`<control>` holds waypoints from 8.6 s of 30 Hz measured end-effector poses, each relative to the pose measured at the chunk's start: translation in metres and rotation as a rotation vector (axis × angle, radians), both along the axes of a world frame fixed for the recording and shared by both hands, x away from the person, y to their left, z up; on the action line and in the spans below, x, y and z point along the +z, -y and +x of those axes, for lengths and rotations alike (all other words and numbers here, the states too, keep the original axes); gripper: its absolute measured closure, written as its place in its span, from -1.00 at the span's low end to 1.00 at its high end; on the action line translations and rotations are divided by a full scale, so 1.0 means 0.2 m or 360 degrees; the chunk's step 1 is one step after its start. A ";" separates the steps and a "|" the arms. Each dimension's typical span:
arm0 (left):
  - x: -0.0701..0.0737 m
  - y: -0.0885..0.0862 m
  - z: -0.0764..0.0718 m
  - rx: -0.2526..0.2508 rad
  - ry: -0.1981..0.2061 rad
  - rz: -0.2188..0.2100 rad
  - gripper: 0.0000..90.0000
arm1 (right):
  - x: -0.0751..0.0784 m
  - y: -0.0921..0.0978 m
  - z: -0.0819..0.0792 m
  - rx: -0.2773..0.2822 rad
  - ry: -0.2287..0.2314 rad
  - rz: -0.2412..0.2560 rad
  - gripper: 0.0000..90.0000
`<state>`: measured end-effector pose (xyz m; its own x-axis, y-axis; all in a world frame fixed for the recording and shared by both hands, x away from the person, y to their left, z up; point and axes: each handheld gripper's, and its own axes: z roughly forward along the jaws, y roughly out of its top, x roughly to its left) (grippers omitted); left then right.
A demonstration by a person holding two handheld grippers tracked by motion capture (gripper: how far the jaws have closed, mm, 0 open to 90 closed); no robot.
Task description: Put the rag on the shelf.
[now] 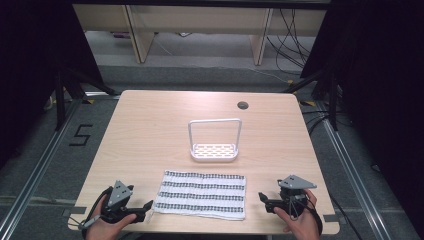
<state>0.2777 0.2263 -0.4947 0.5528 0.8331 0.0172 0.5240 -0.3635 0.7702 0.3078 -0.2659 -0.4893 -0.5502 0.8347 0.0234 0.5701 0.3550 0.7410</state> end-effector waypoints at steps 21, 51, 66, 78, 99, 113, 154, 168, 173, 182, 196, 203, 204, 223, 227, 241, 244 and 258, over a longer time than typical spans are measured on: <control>-0.01 -0.01 0.01 -0.0022 -0.0036 0.0020 -0.66 | -0.01 -0.01 0.02 0.0035 0.0025 0.0033 -0.64; 0.03 0.38 -0.04 -0.0329 -0.0007 -0.0053 -0.65 | 0.04 -0.11 0.12 0.0117 0.0054 0.0122 -0.55; 0.02 0.57 -0.03 -0.0461 -0.0004 -0.0047 -0.63 | 0.06 -0.17 0.16 0.0170 0.0050 0.0105 -0.44; 0.03 0.77 -0.01 -0.0558 0.0026 -0.0045 -0.52 | 0.04 -0.22 0.24 0.0258 0.0040 0.0041 -0.22; -0.02 1.10 0.04 -0.0827 -0.0011 0.0019 -0.41 | 0.00 -0.28 0.35 0.0314 -0.0031 -0.0016 -0.01; -0.06 1.23 0.07 -0.0932 -0.0029 0.0061 -0.17 | -0.01 -0.28 0.35 0.0310 -0.0069 -0.0016 0.02; -0.09 1.27 0.10 -0.0963 -0.0007 0.0086 0.87 | -0.08 -0.32 0.39 0.0399 -0.0196 -0.0053 0.73; 0.02 1.18 0.10 -0.0972 0.0025 0.0027 0.91 | 0.05 -0.32 0.35 0.0406 -0.0101 0.0141 0.91; 0.12 1.13 0.08 -0.0974 0.0069 -0.0020 0.91 | 0.15 -0.34 0.31 0.0419 -0.0047 0.0174 0.92; 0.36 0.98 0.07 -0.0908 0.0175 -0.0157 0.91 | 0.31 -0.36 0.29 0.0470 0.0071 0.0286 0.93; 0.71 0.67 0.10 -0.0774 0.0336 -0.0304 0.91 | 0.69 -0.44 0.29 0.0590 0.0194 0.0385 0.93; 0.91 0.59 0.13 -0.0732 0.0409 -0.0347 0.91 | 0.89 -0.49 0.26 0.0647 0.0233 0.0364 0.94; 0.94 0.58 0.14 -0.0727 0.0415 -0.0356 0.91 | 0.92 -0.49 0.25 0.0649 0.0251 0.0360 0.94; 1.13 0.63 0.35 -0.0634 0.0478 -0.0441 0.92 | 1.14 -0.41 0.29 0.0518 0.0362 0.0357 0.93; 1.17 0.66 0.40 -0.0624 0.0491 -0.0449 0.92 | 1.19 -0.38 0.33 0.0465 0.0377 0.0368 0.94; 1.21 0.68 0.60 -0.0509 0.0480 -0.0500 0.92 | 1.32 -0.41 0.44 0.0373 0.0429 0.0279 0.93; 1.21 0.68 0.64 -0.0484 0.0499 -0.0500 0.92 | 1.32 -0.42 0.47 0.0339 0.0425 0.0273 0.93; 1.22 0.70 0.87 -0.0338 0.0495 -0.0530 0.92 | 1.33 -0.46 0.66 0.0217 0.0415 0.0288 0.93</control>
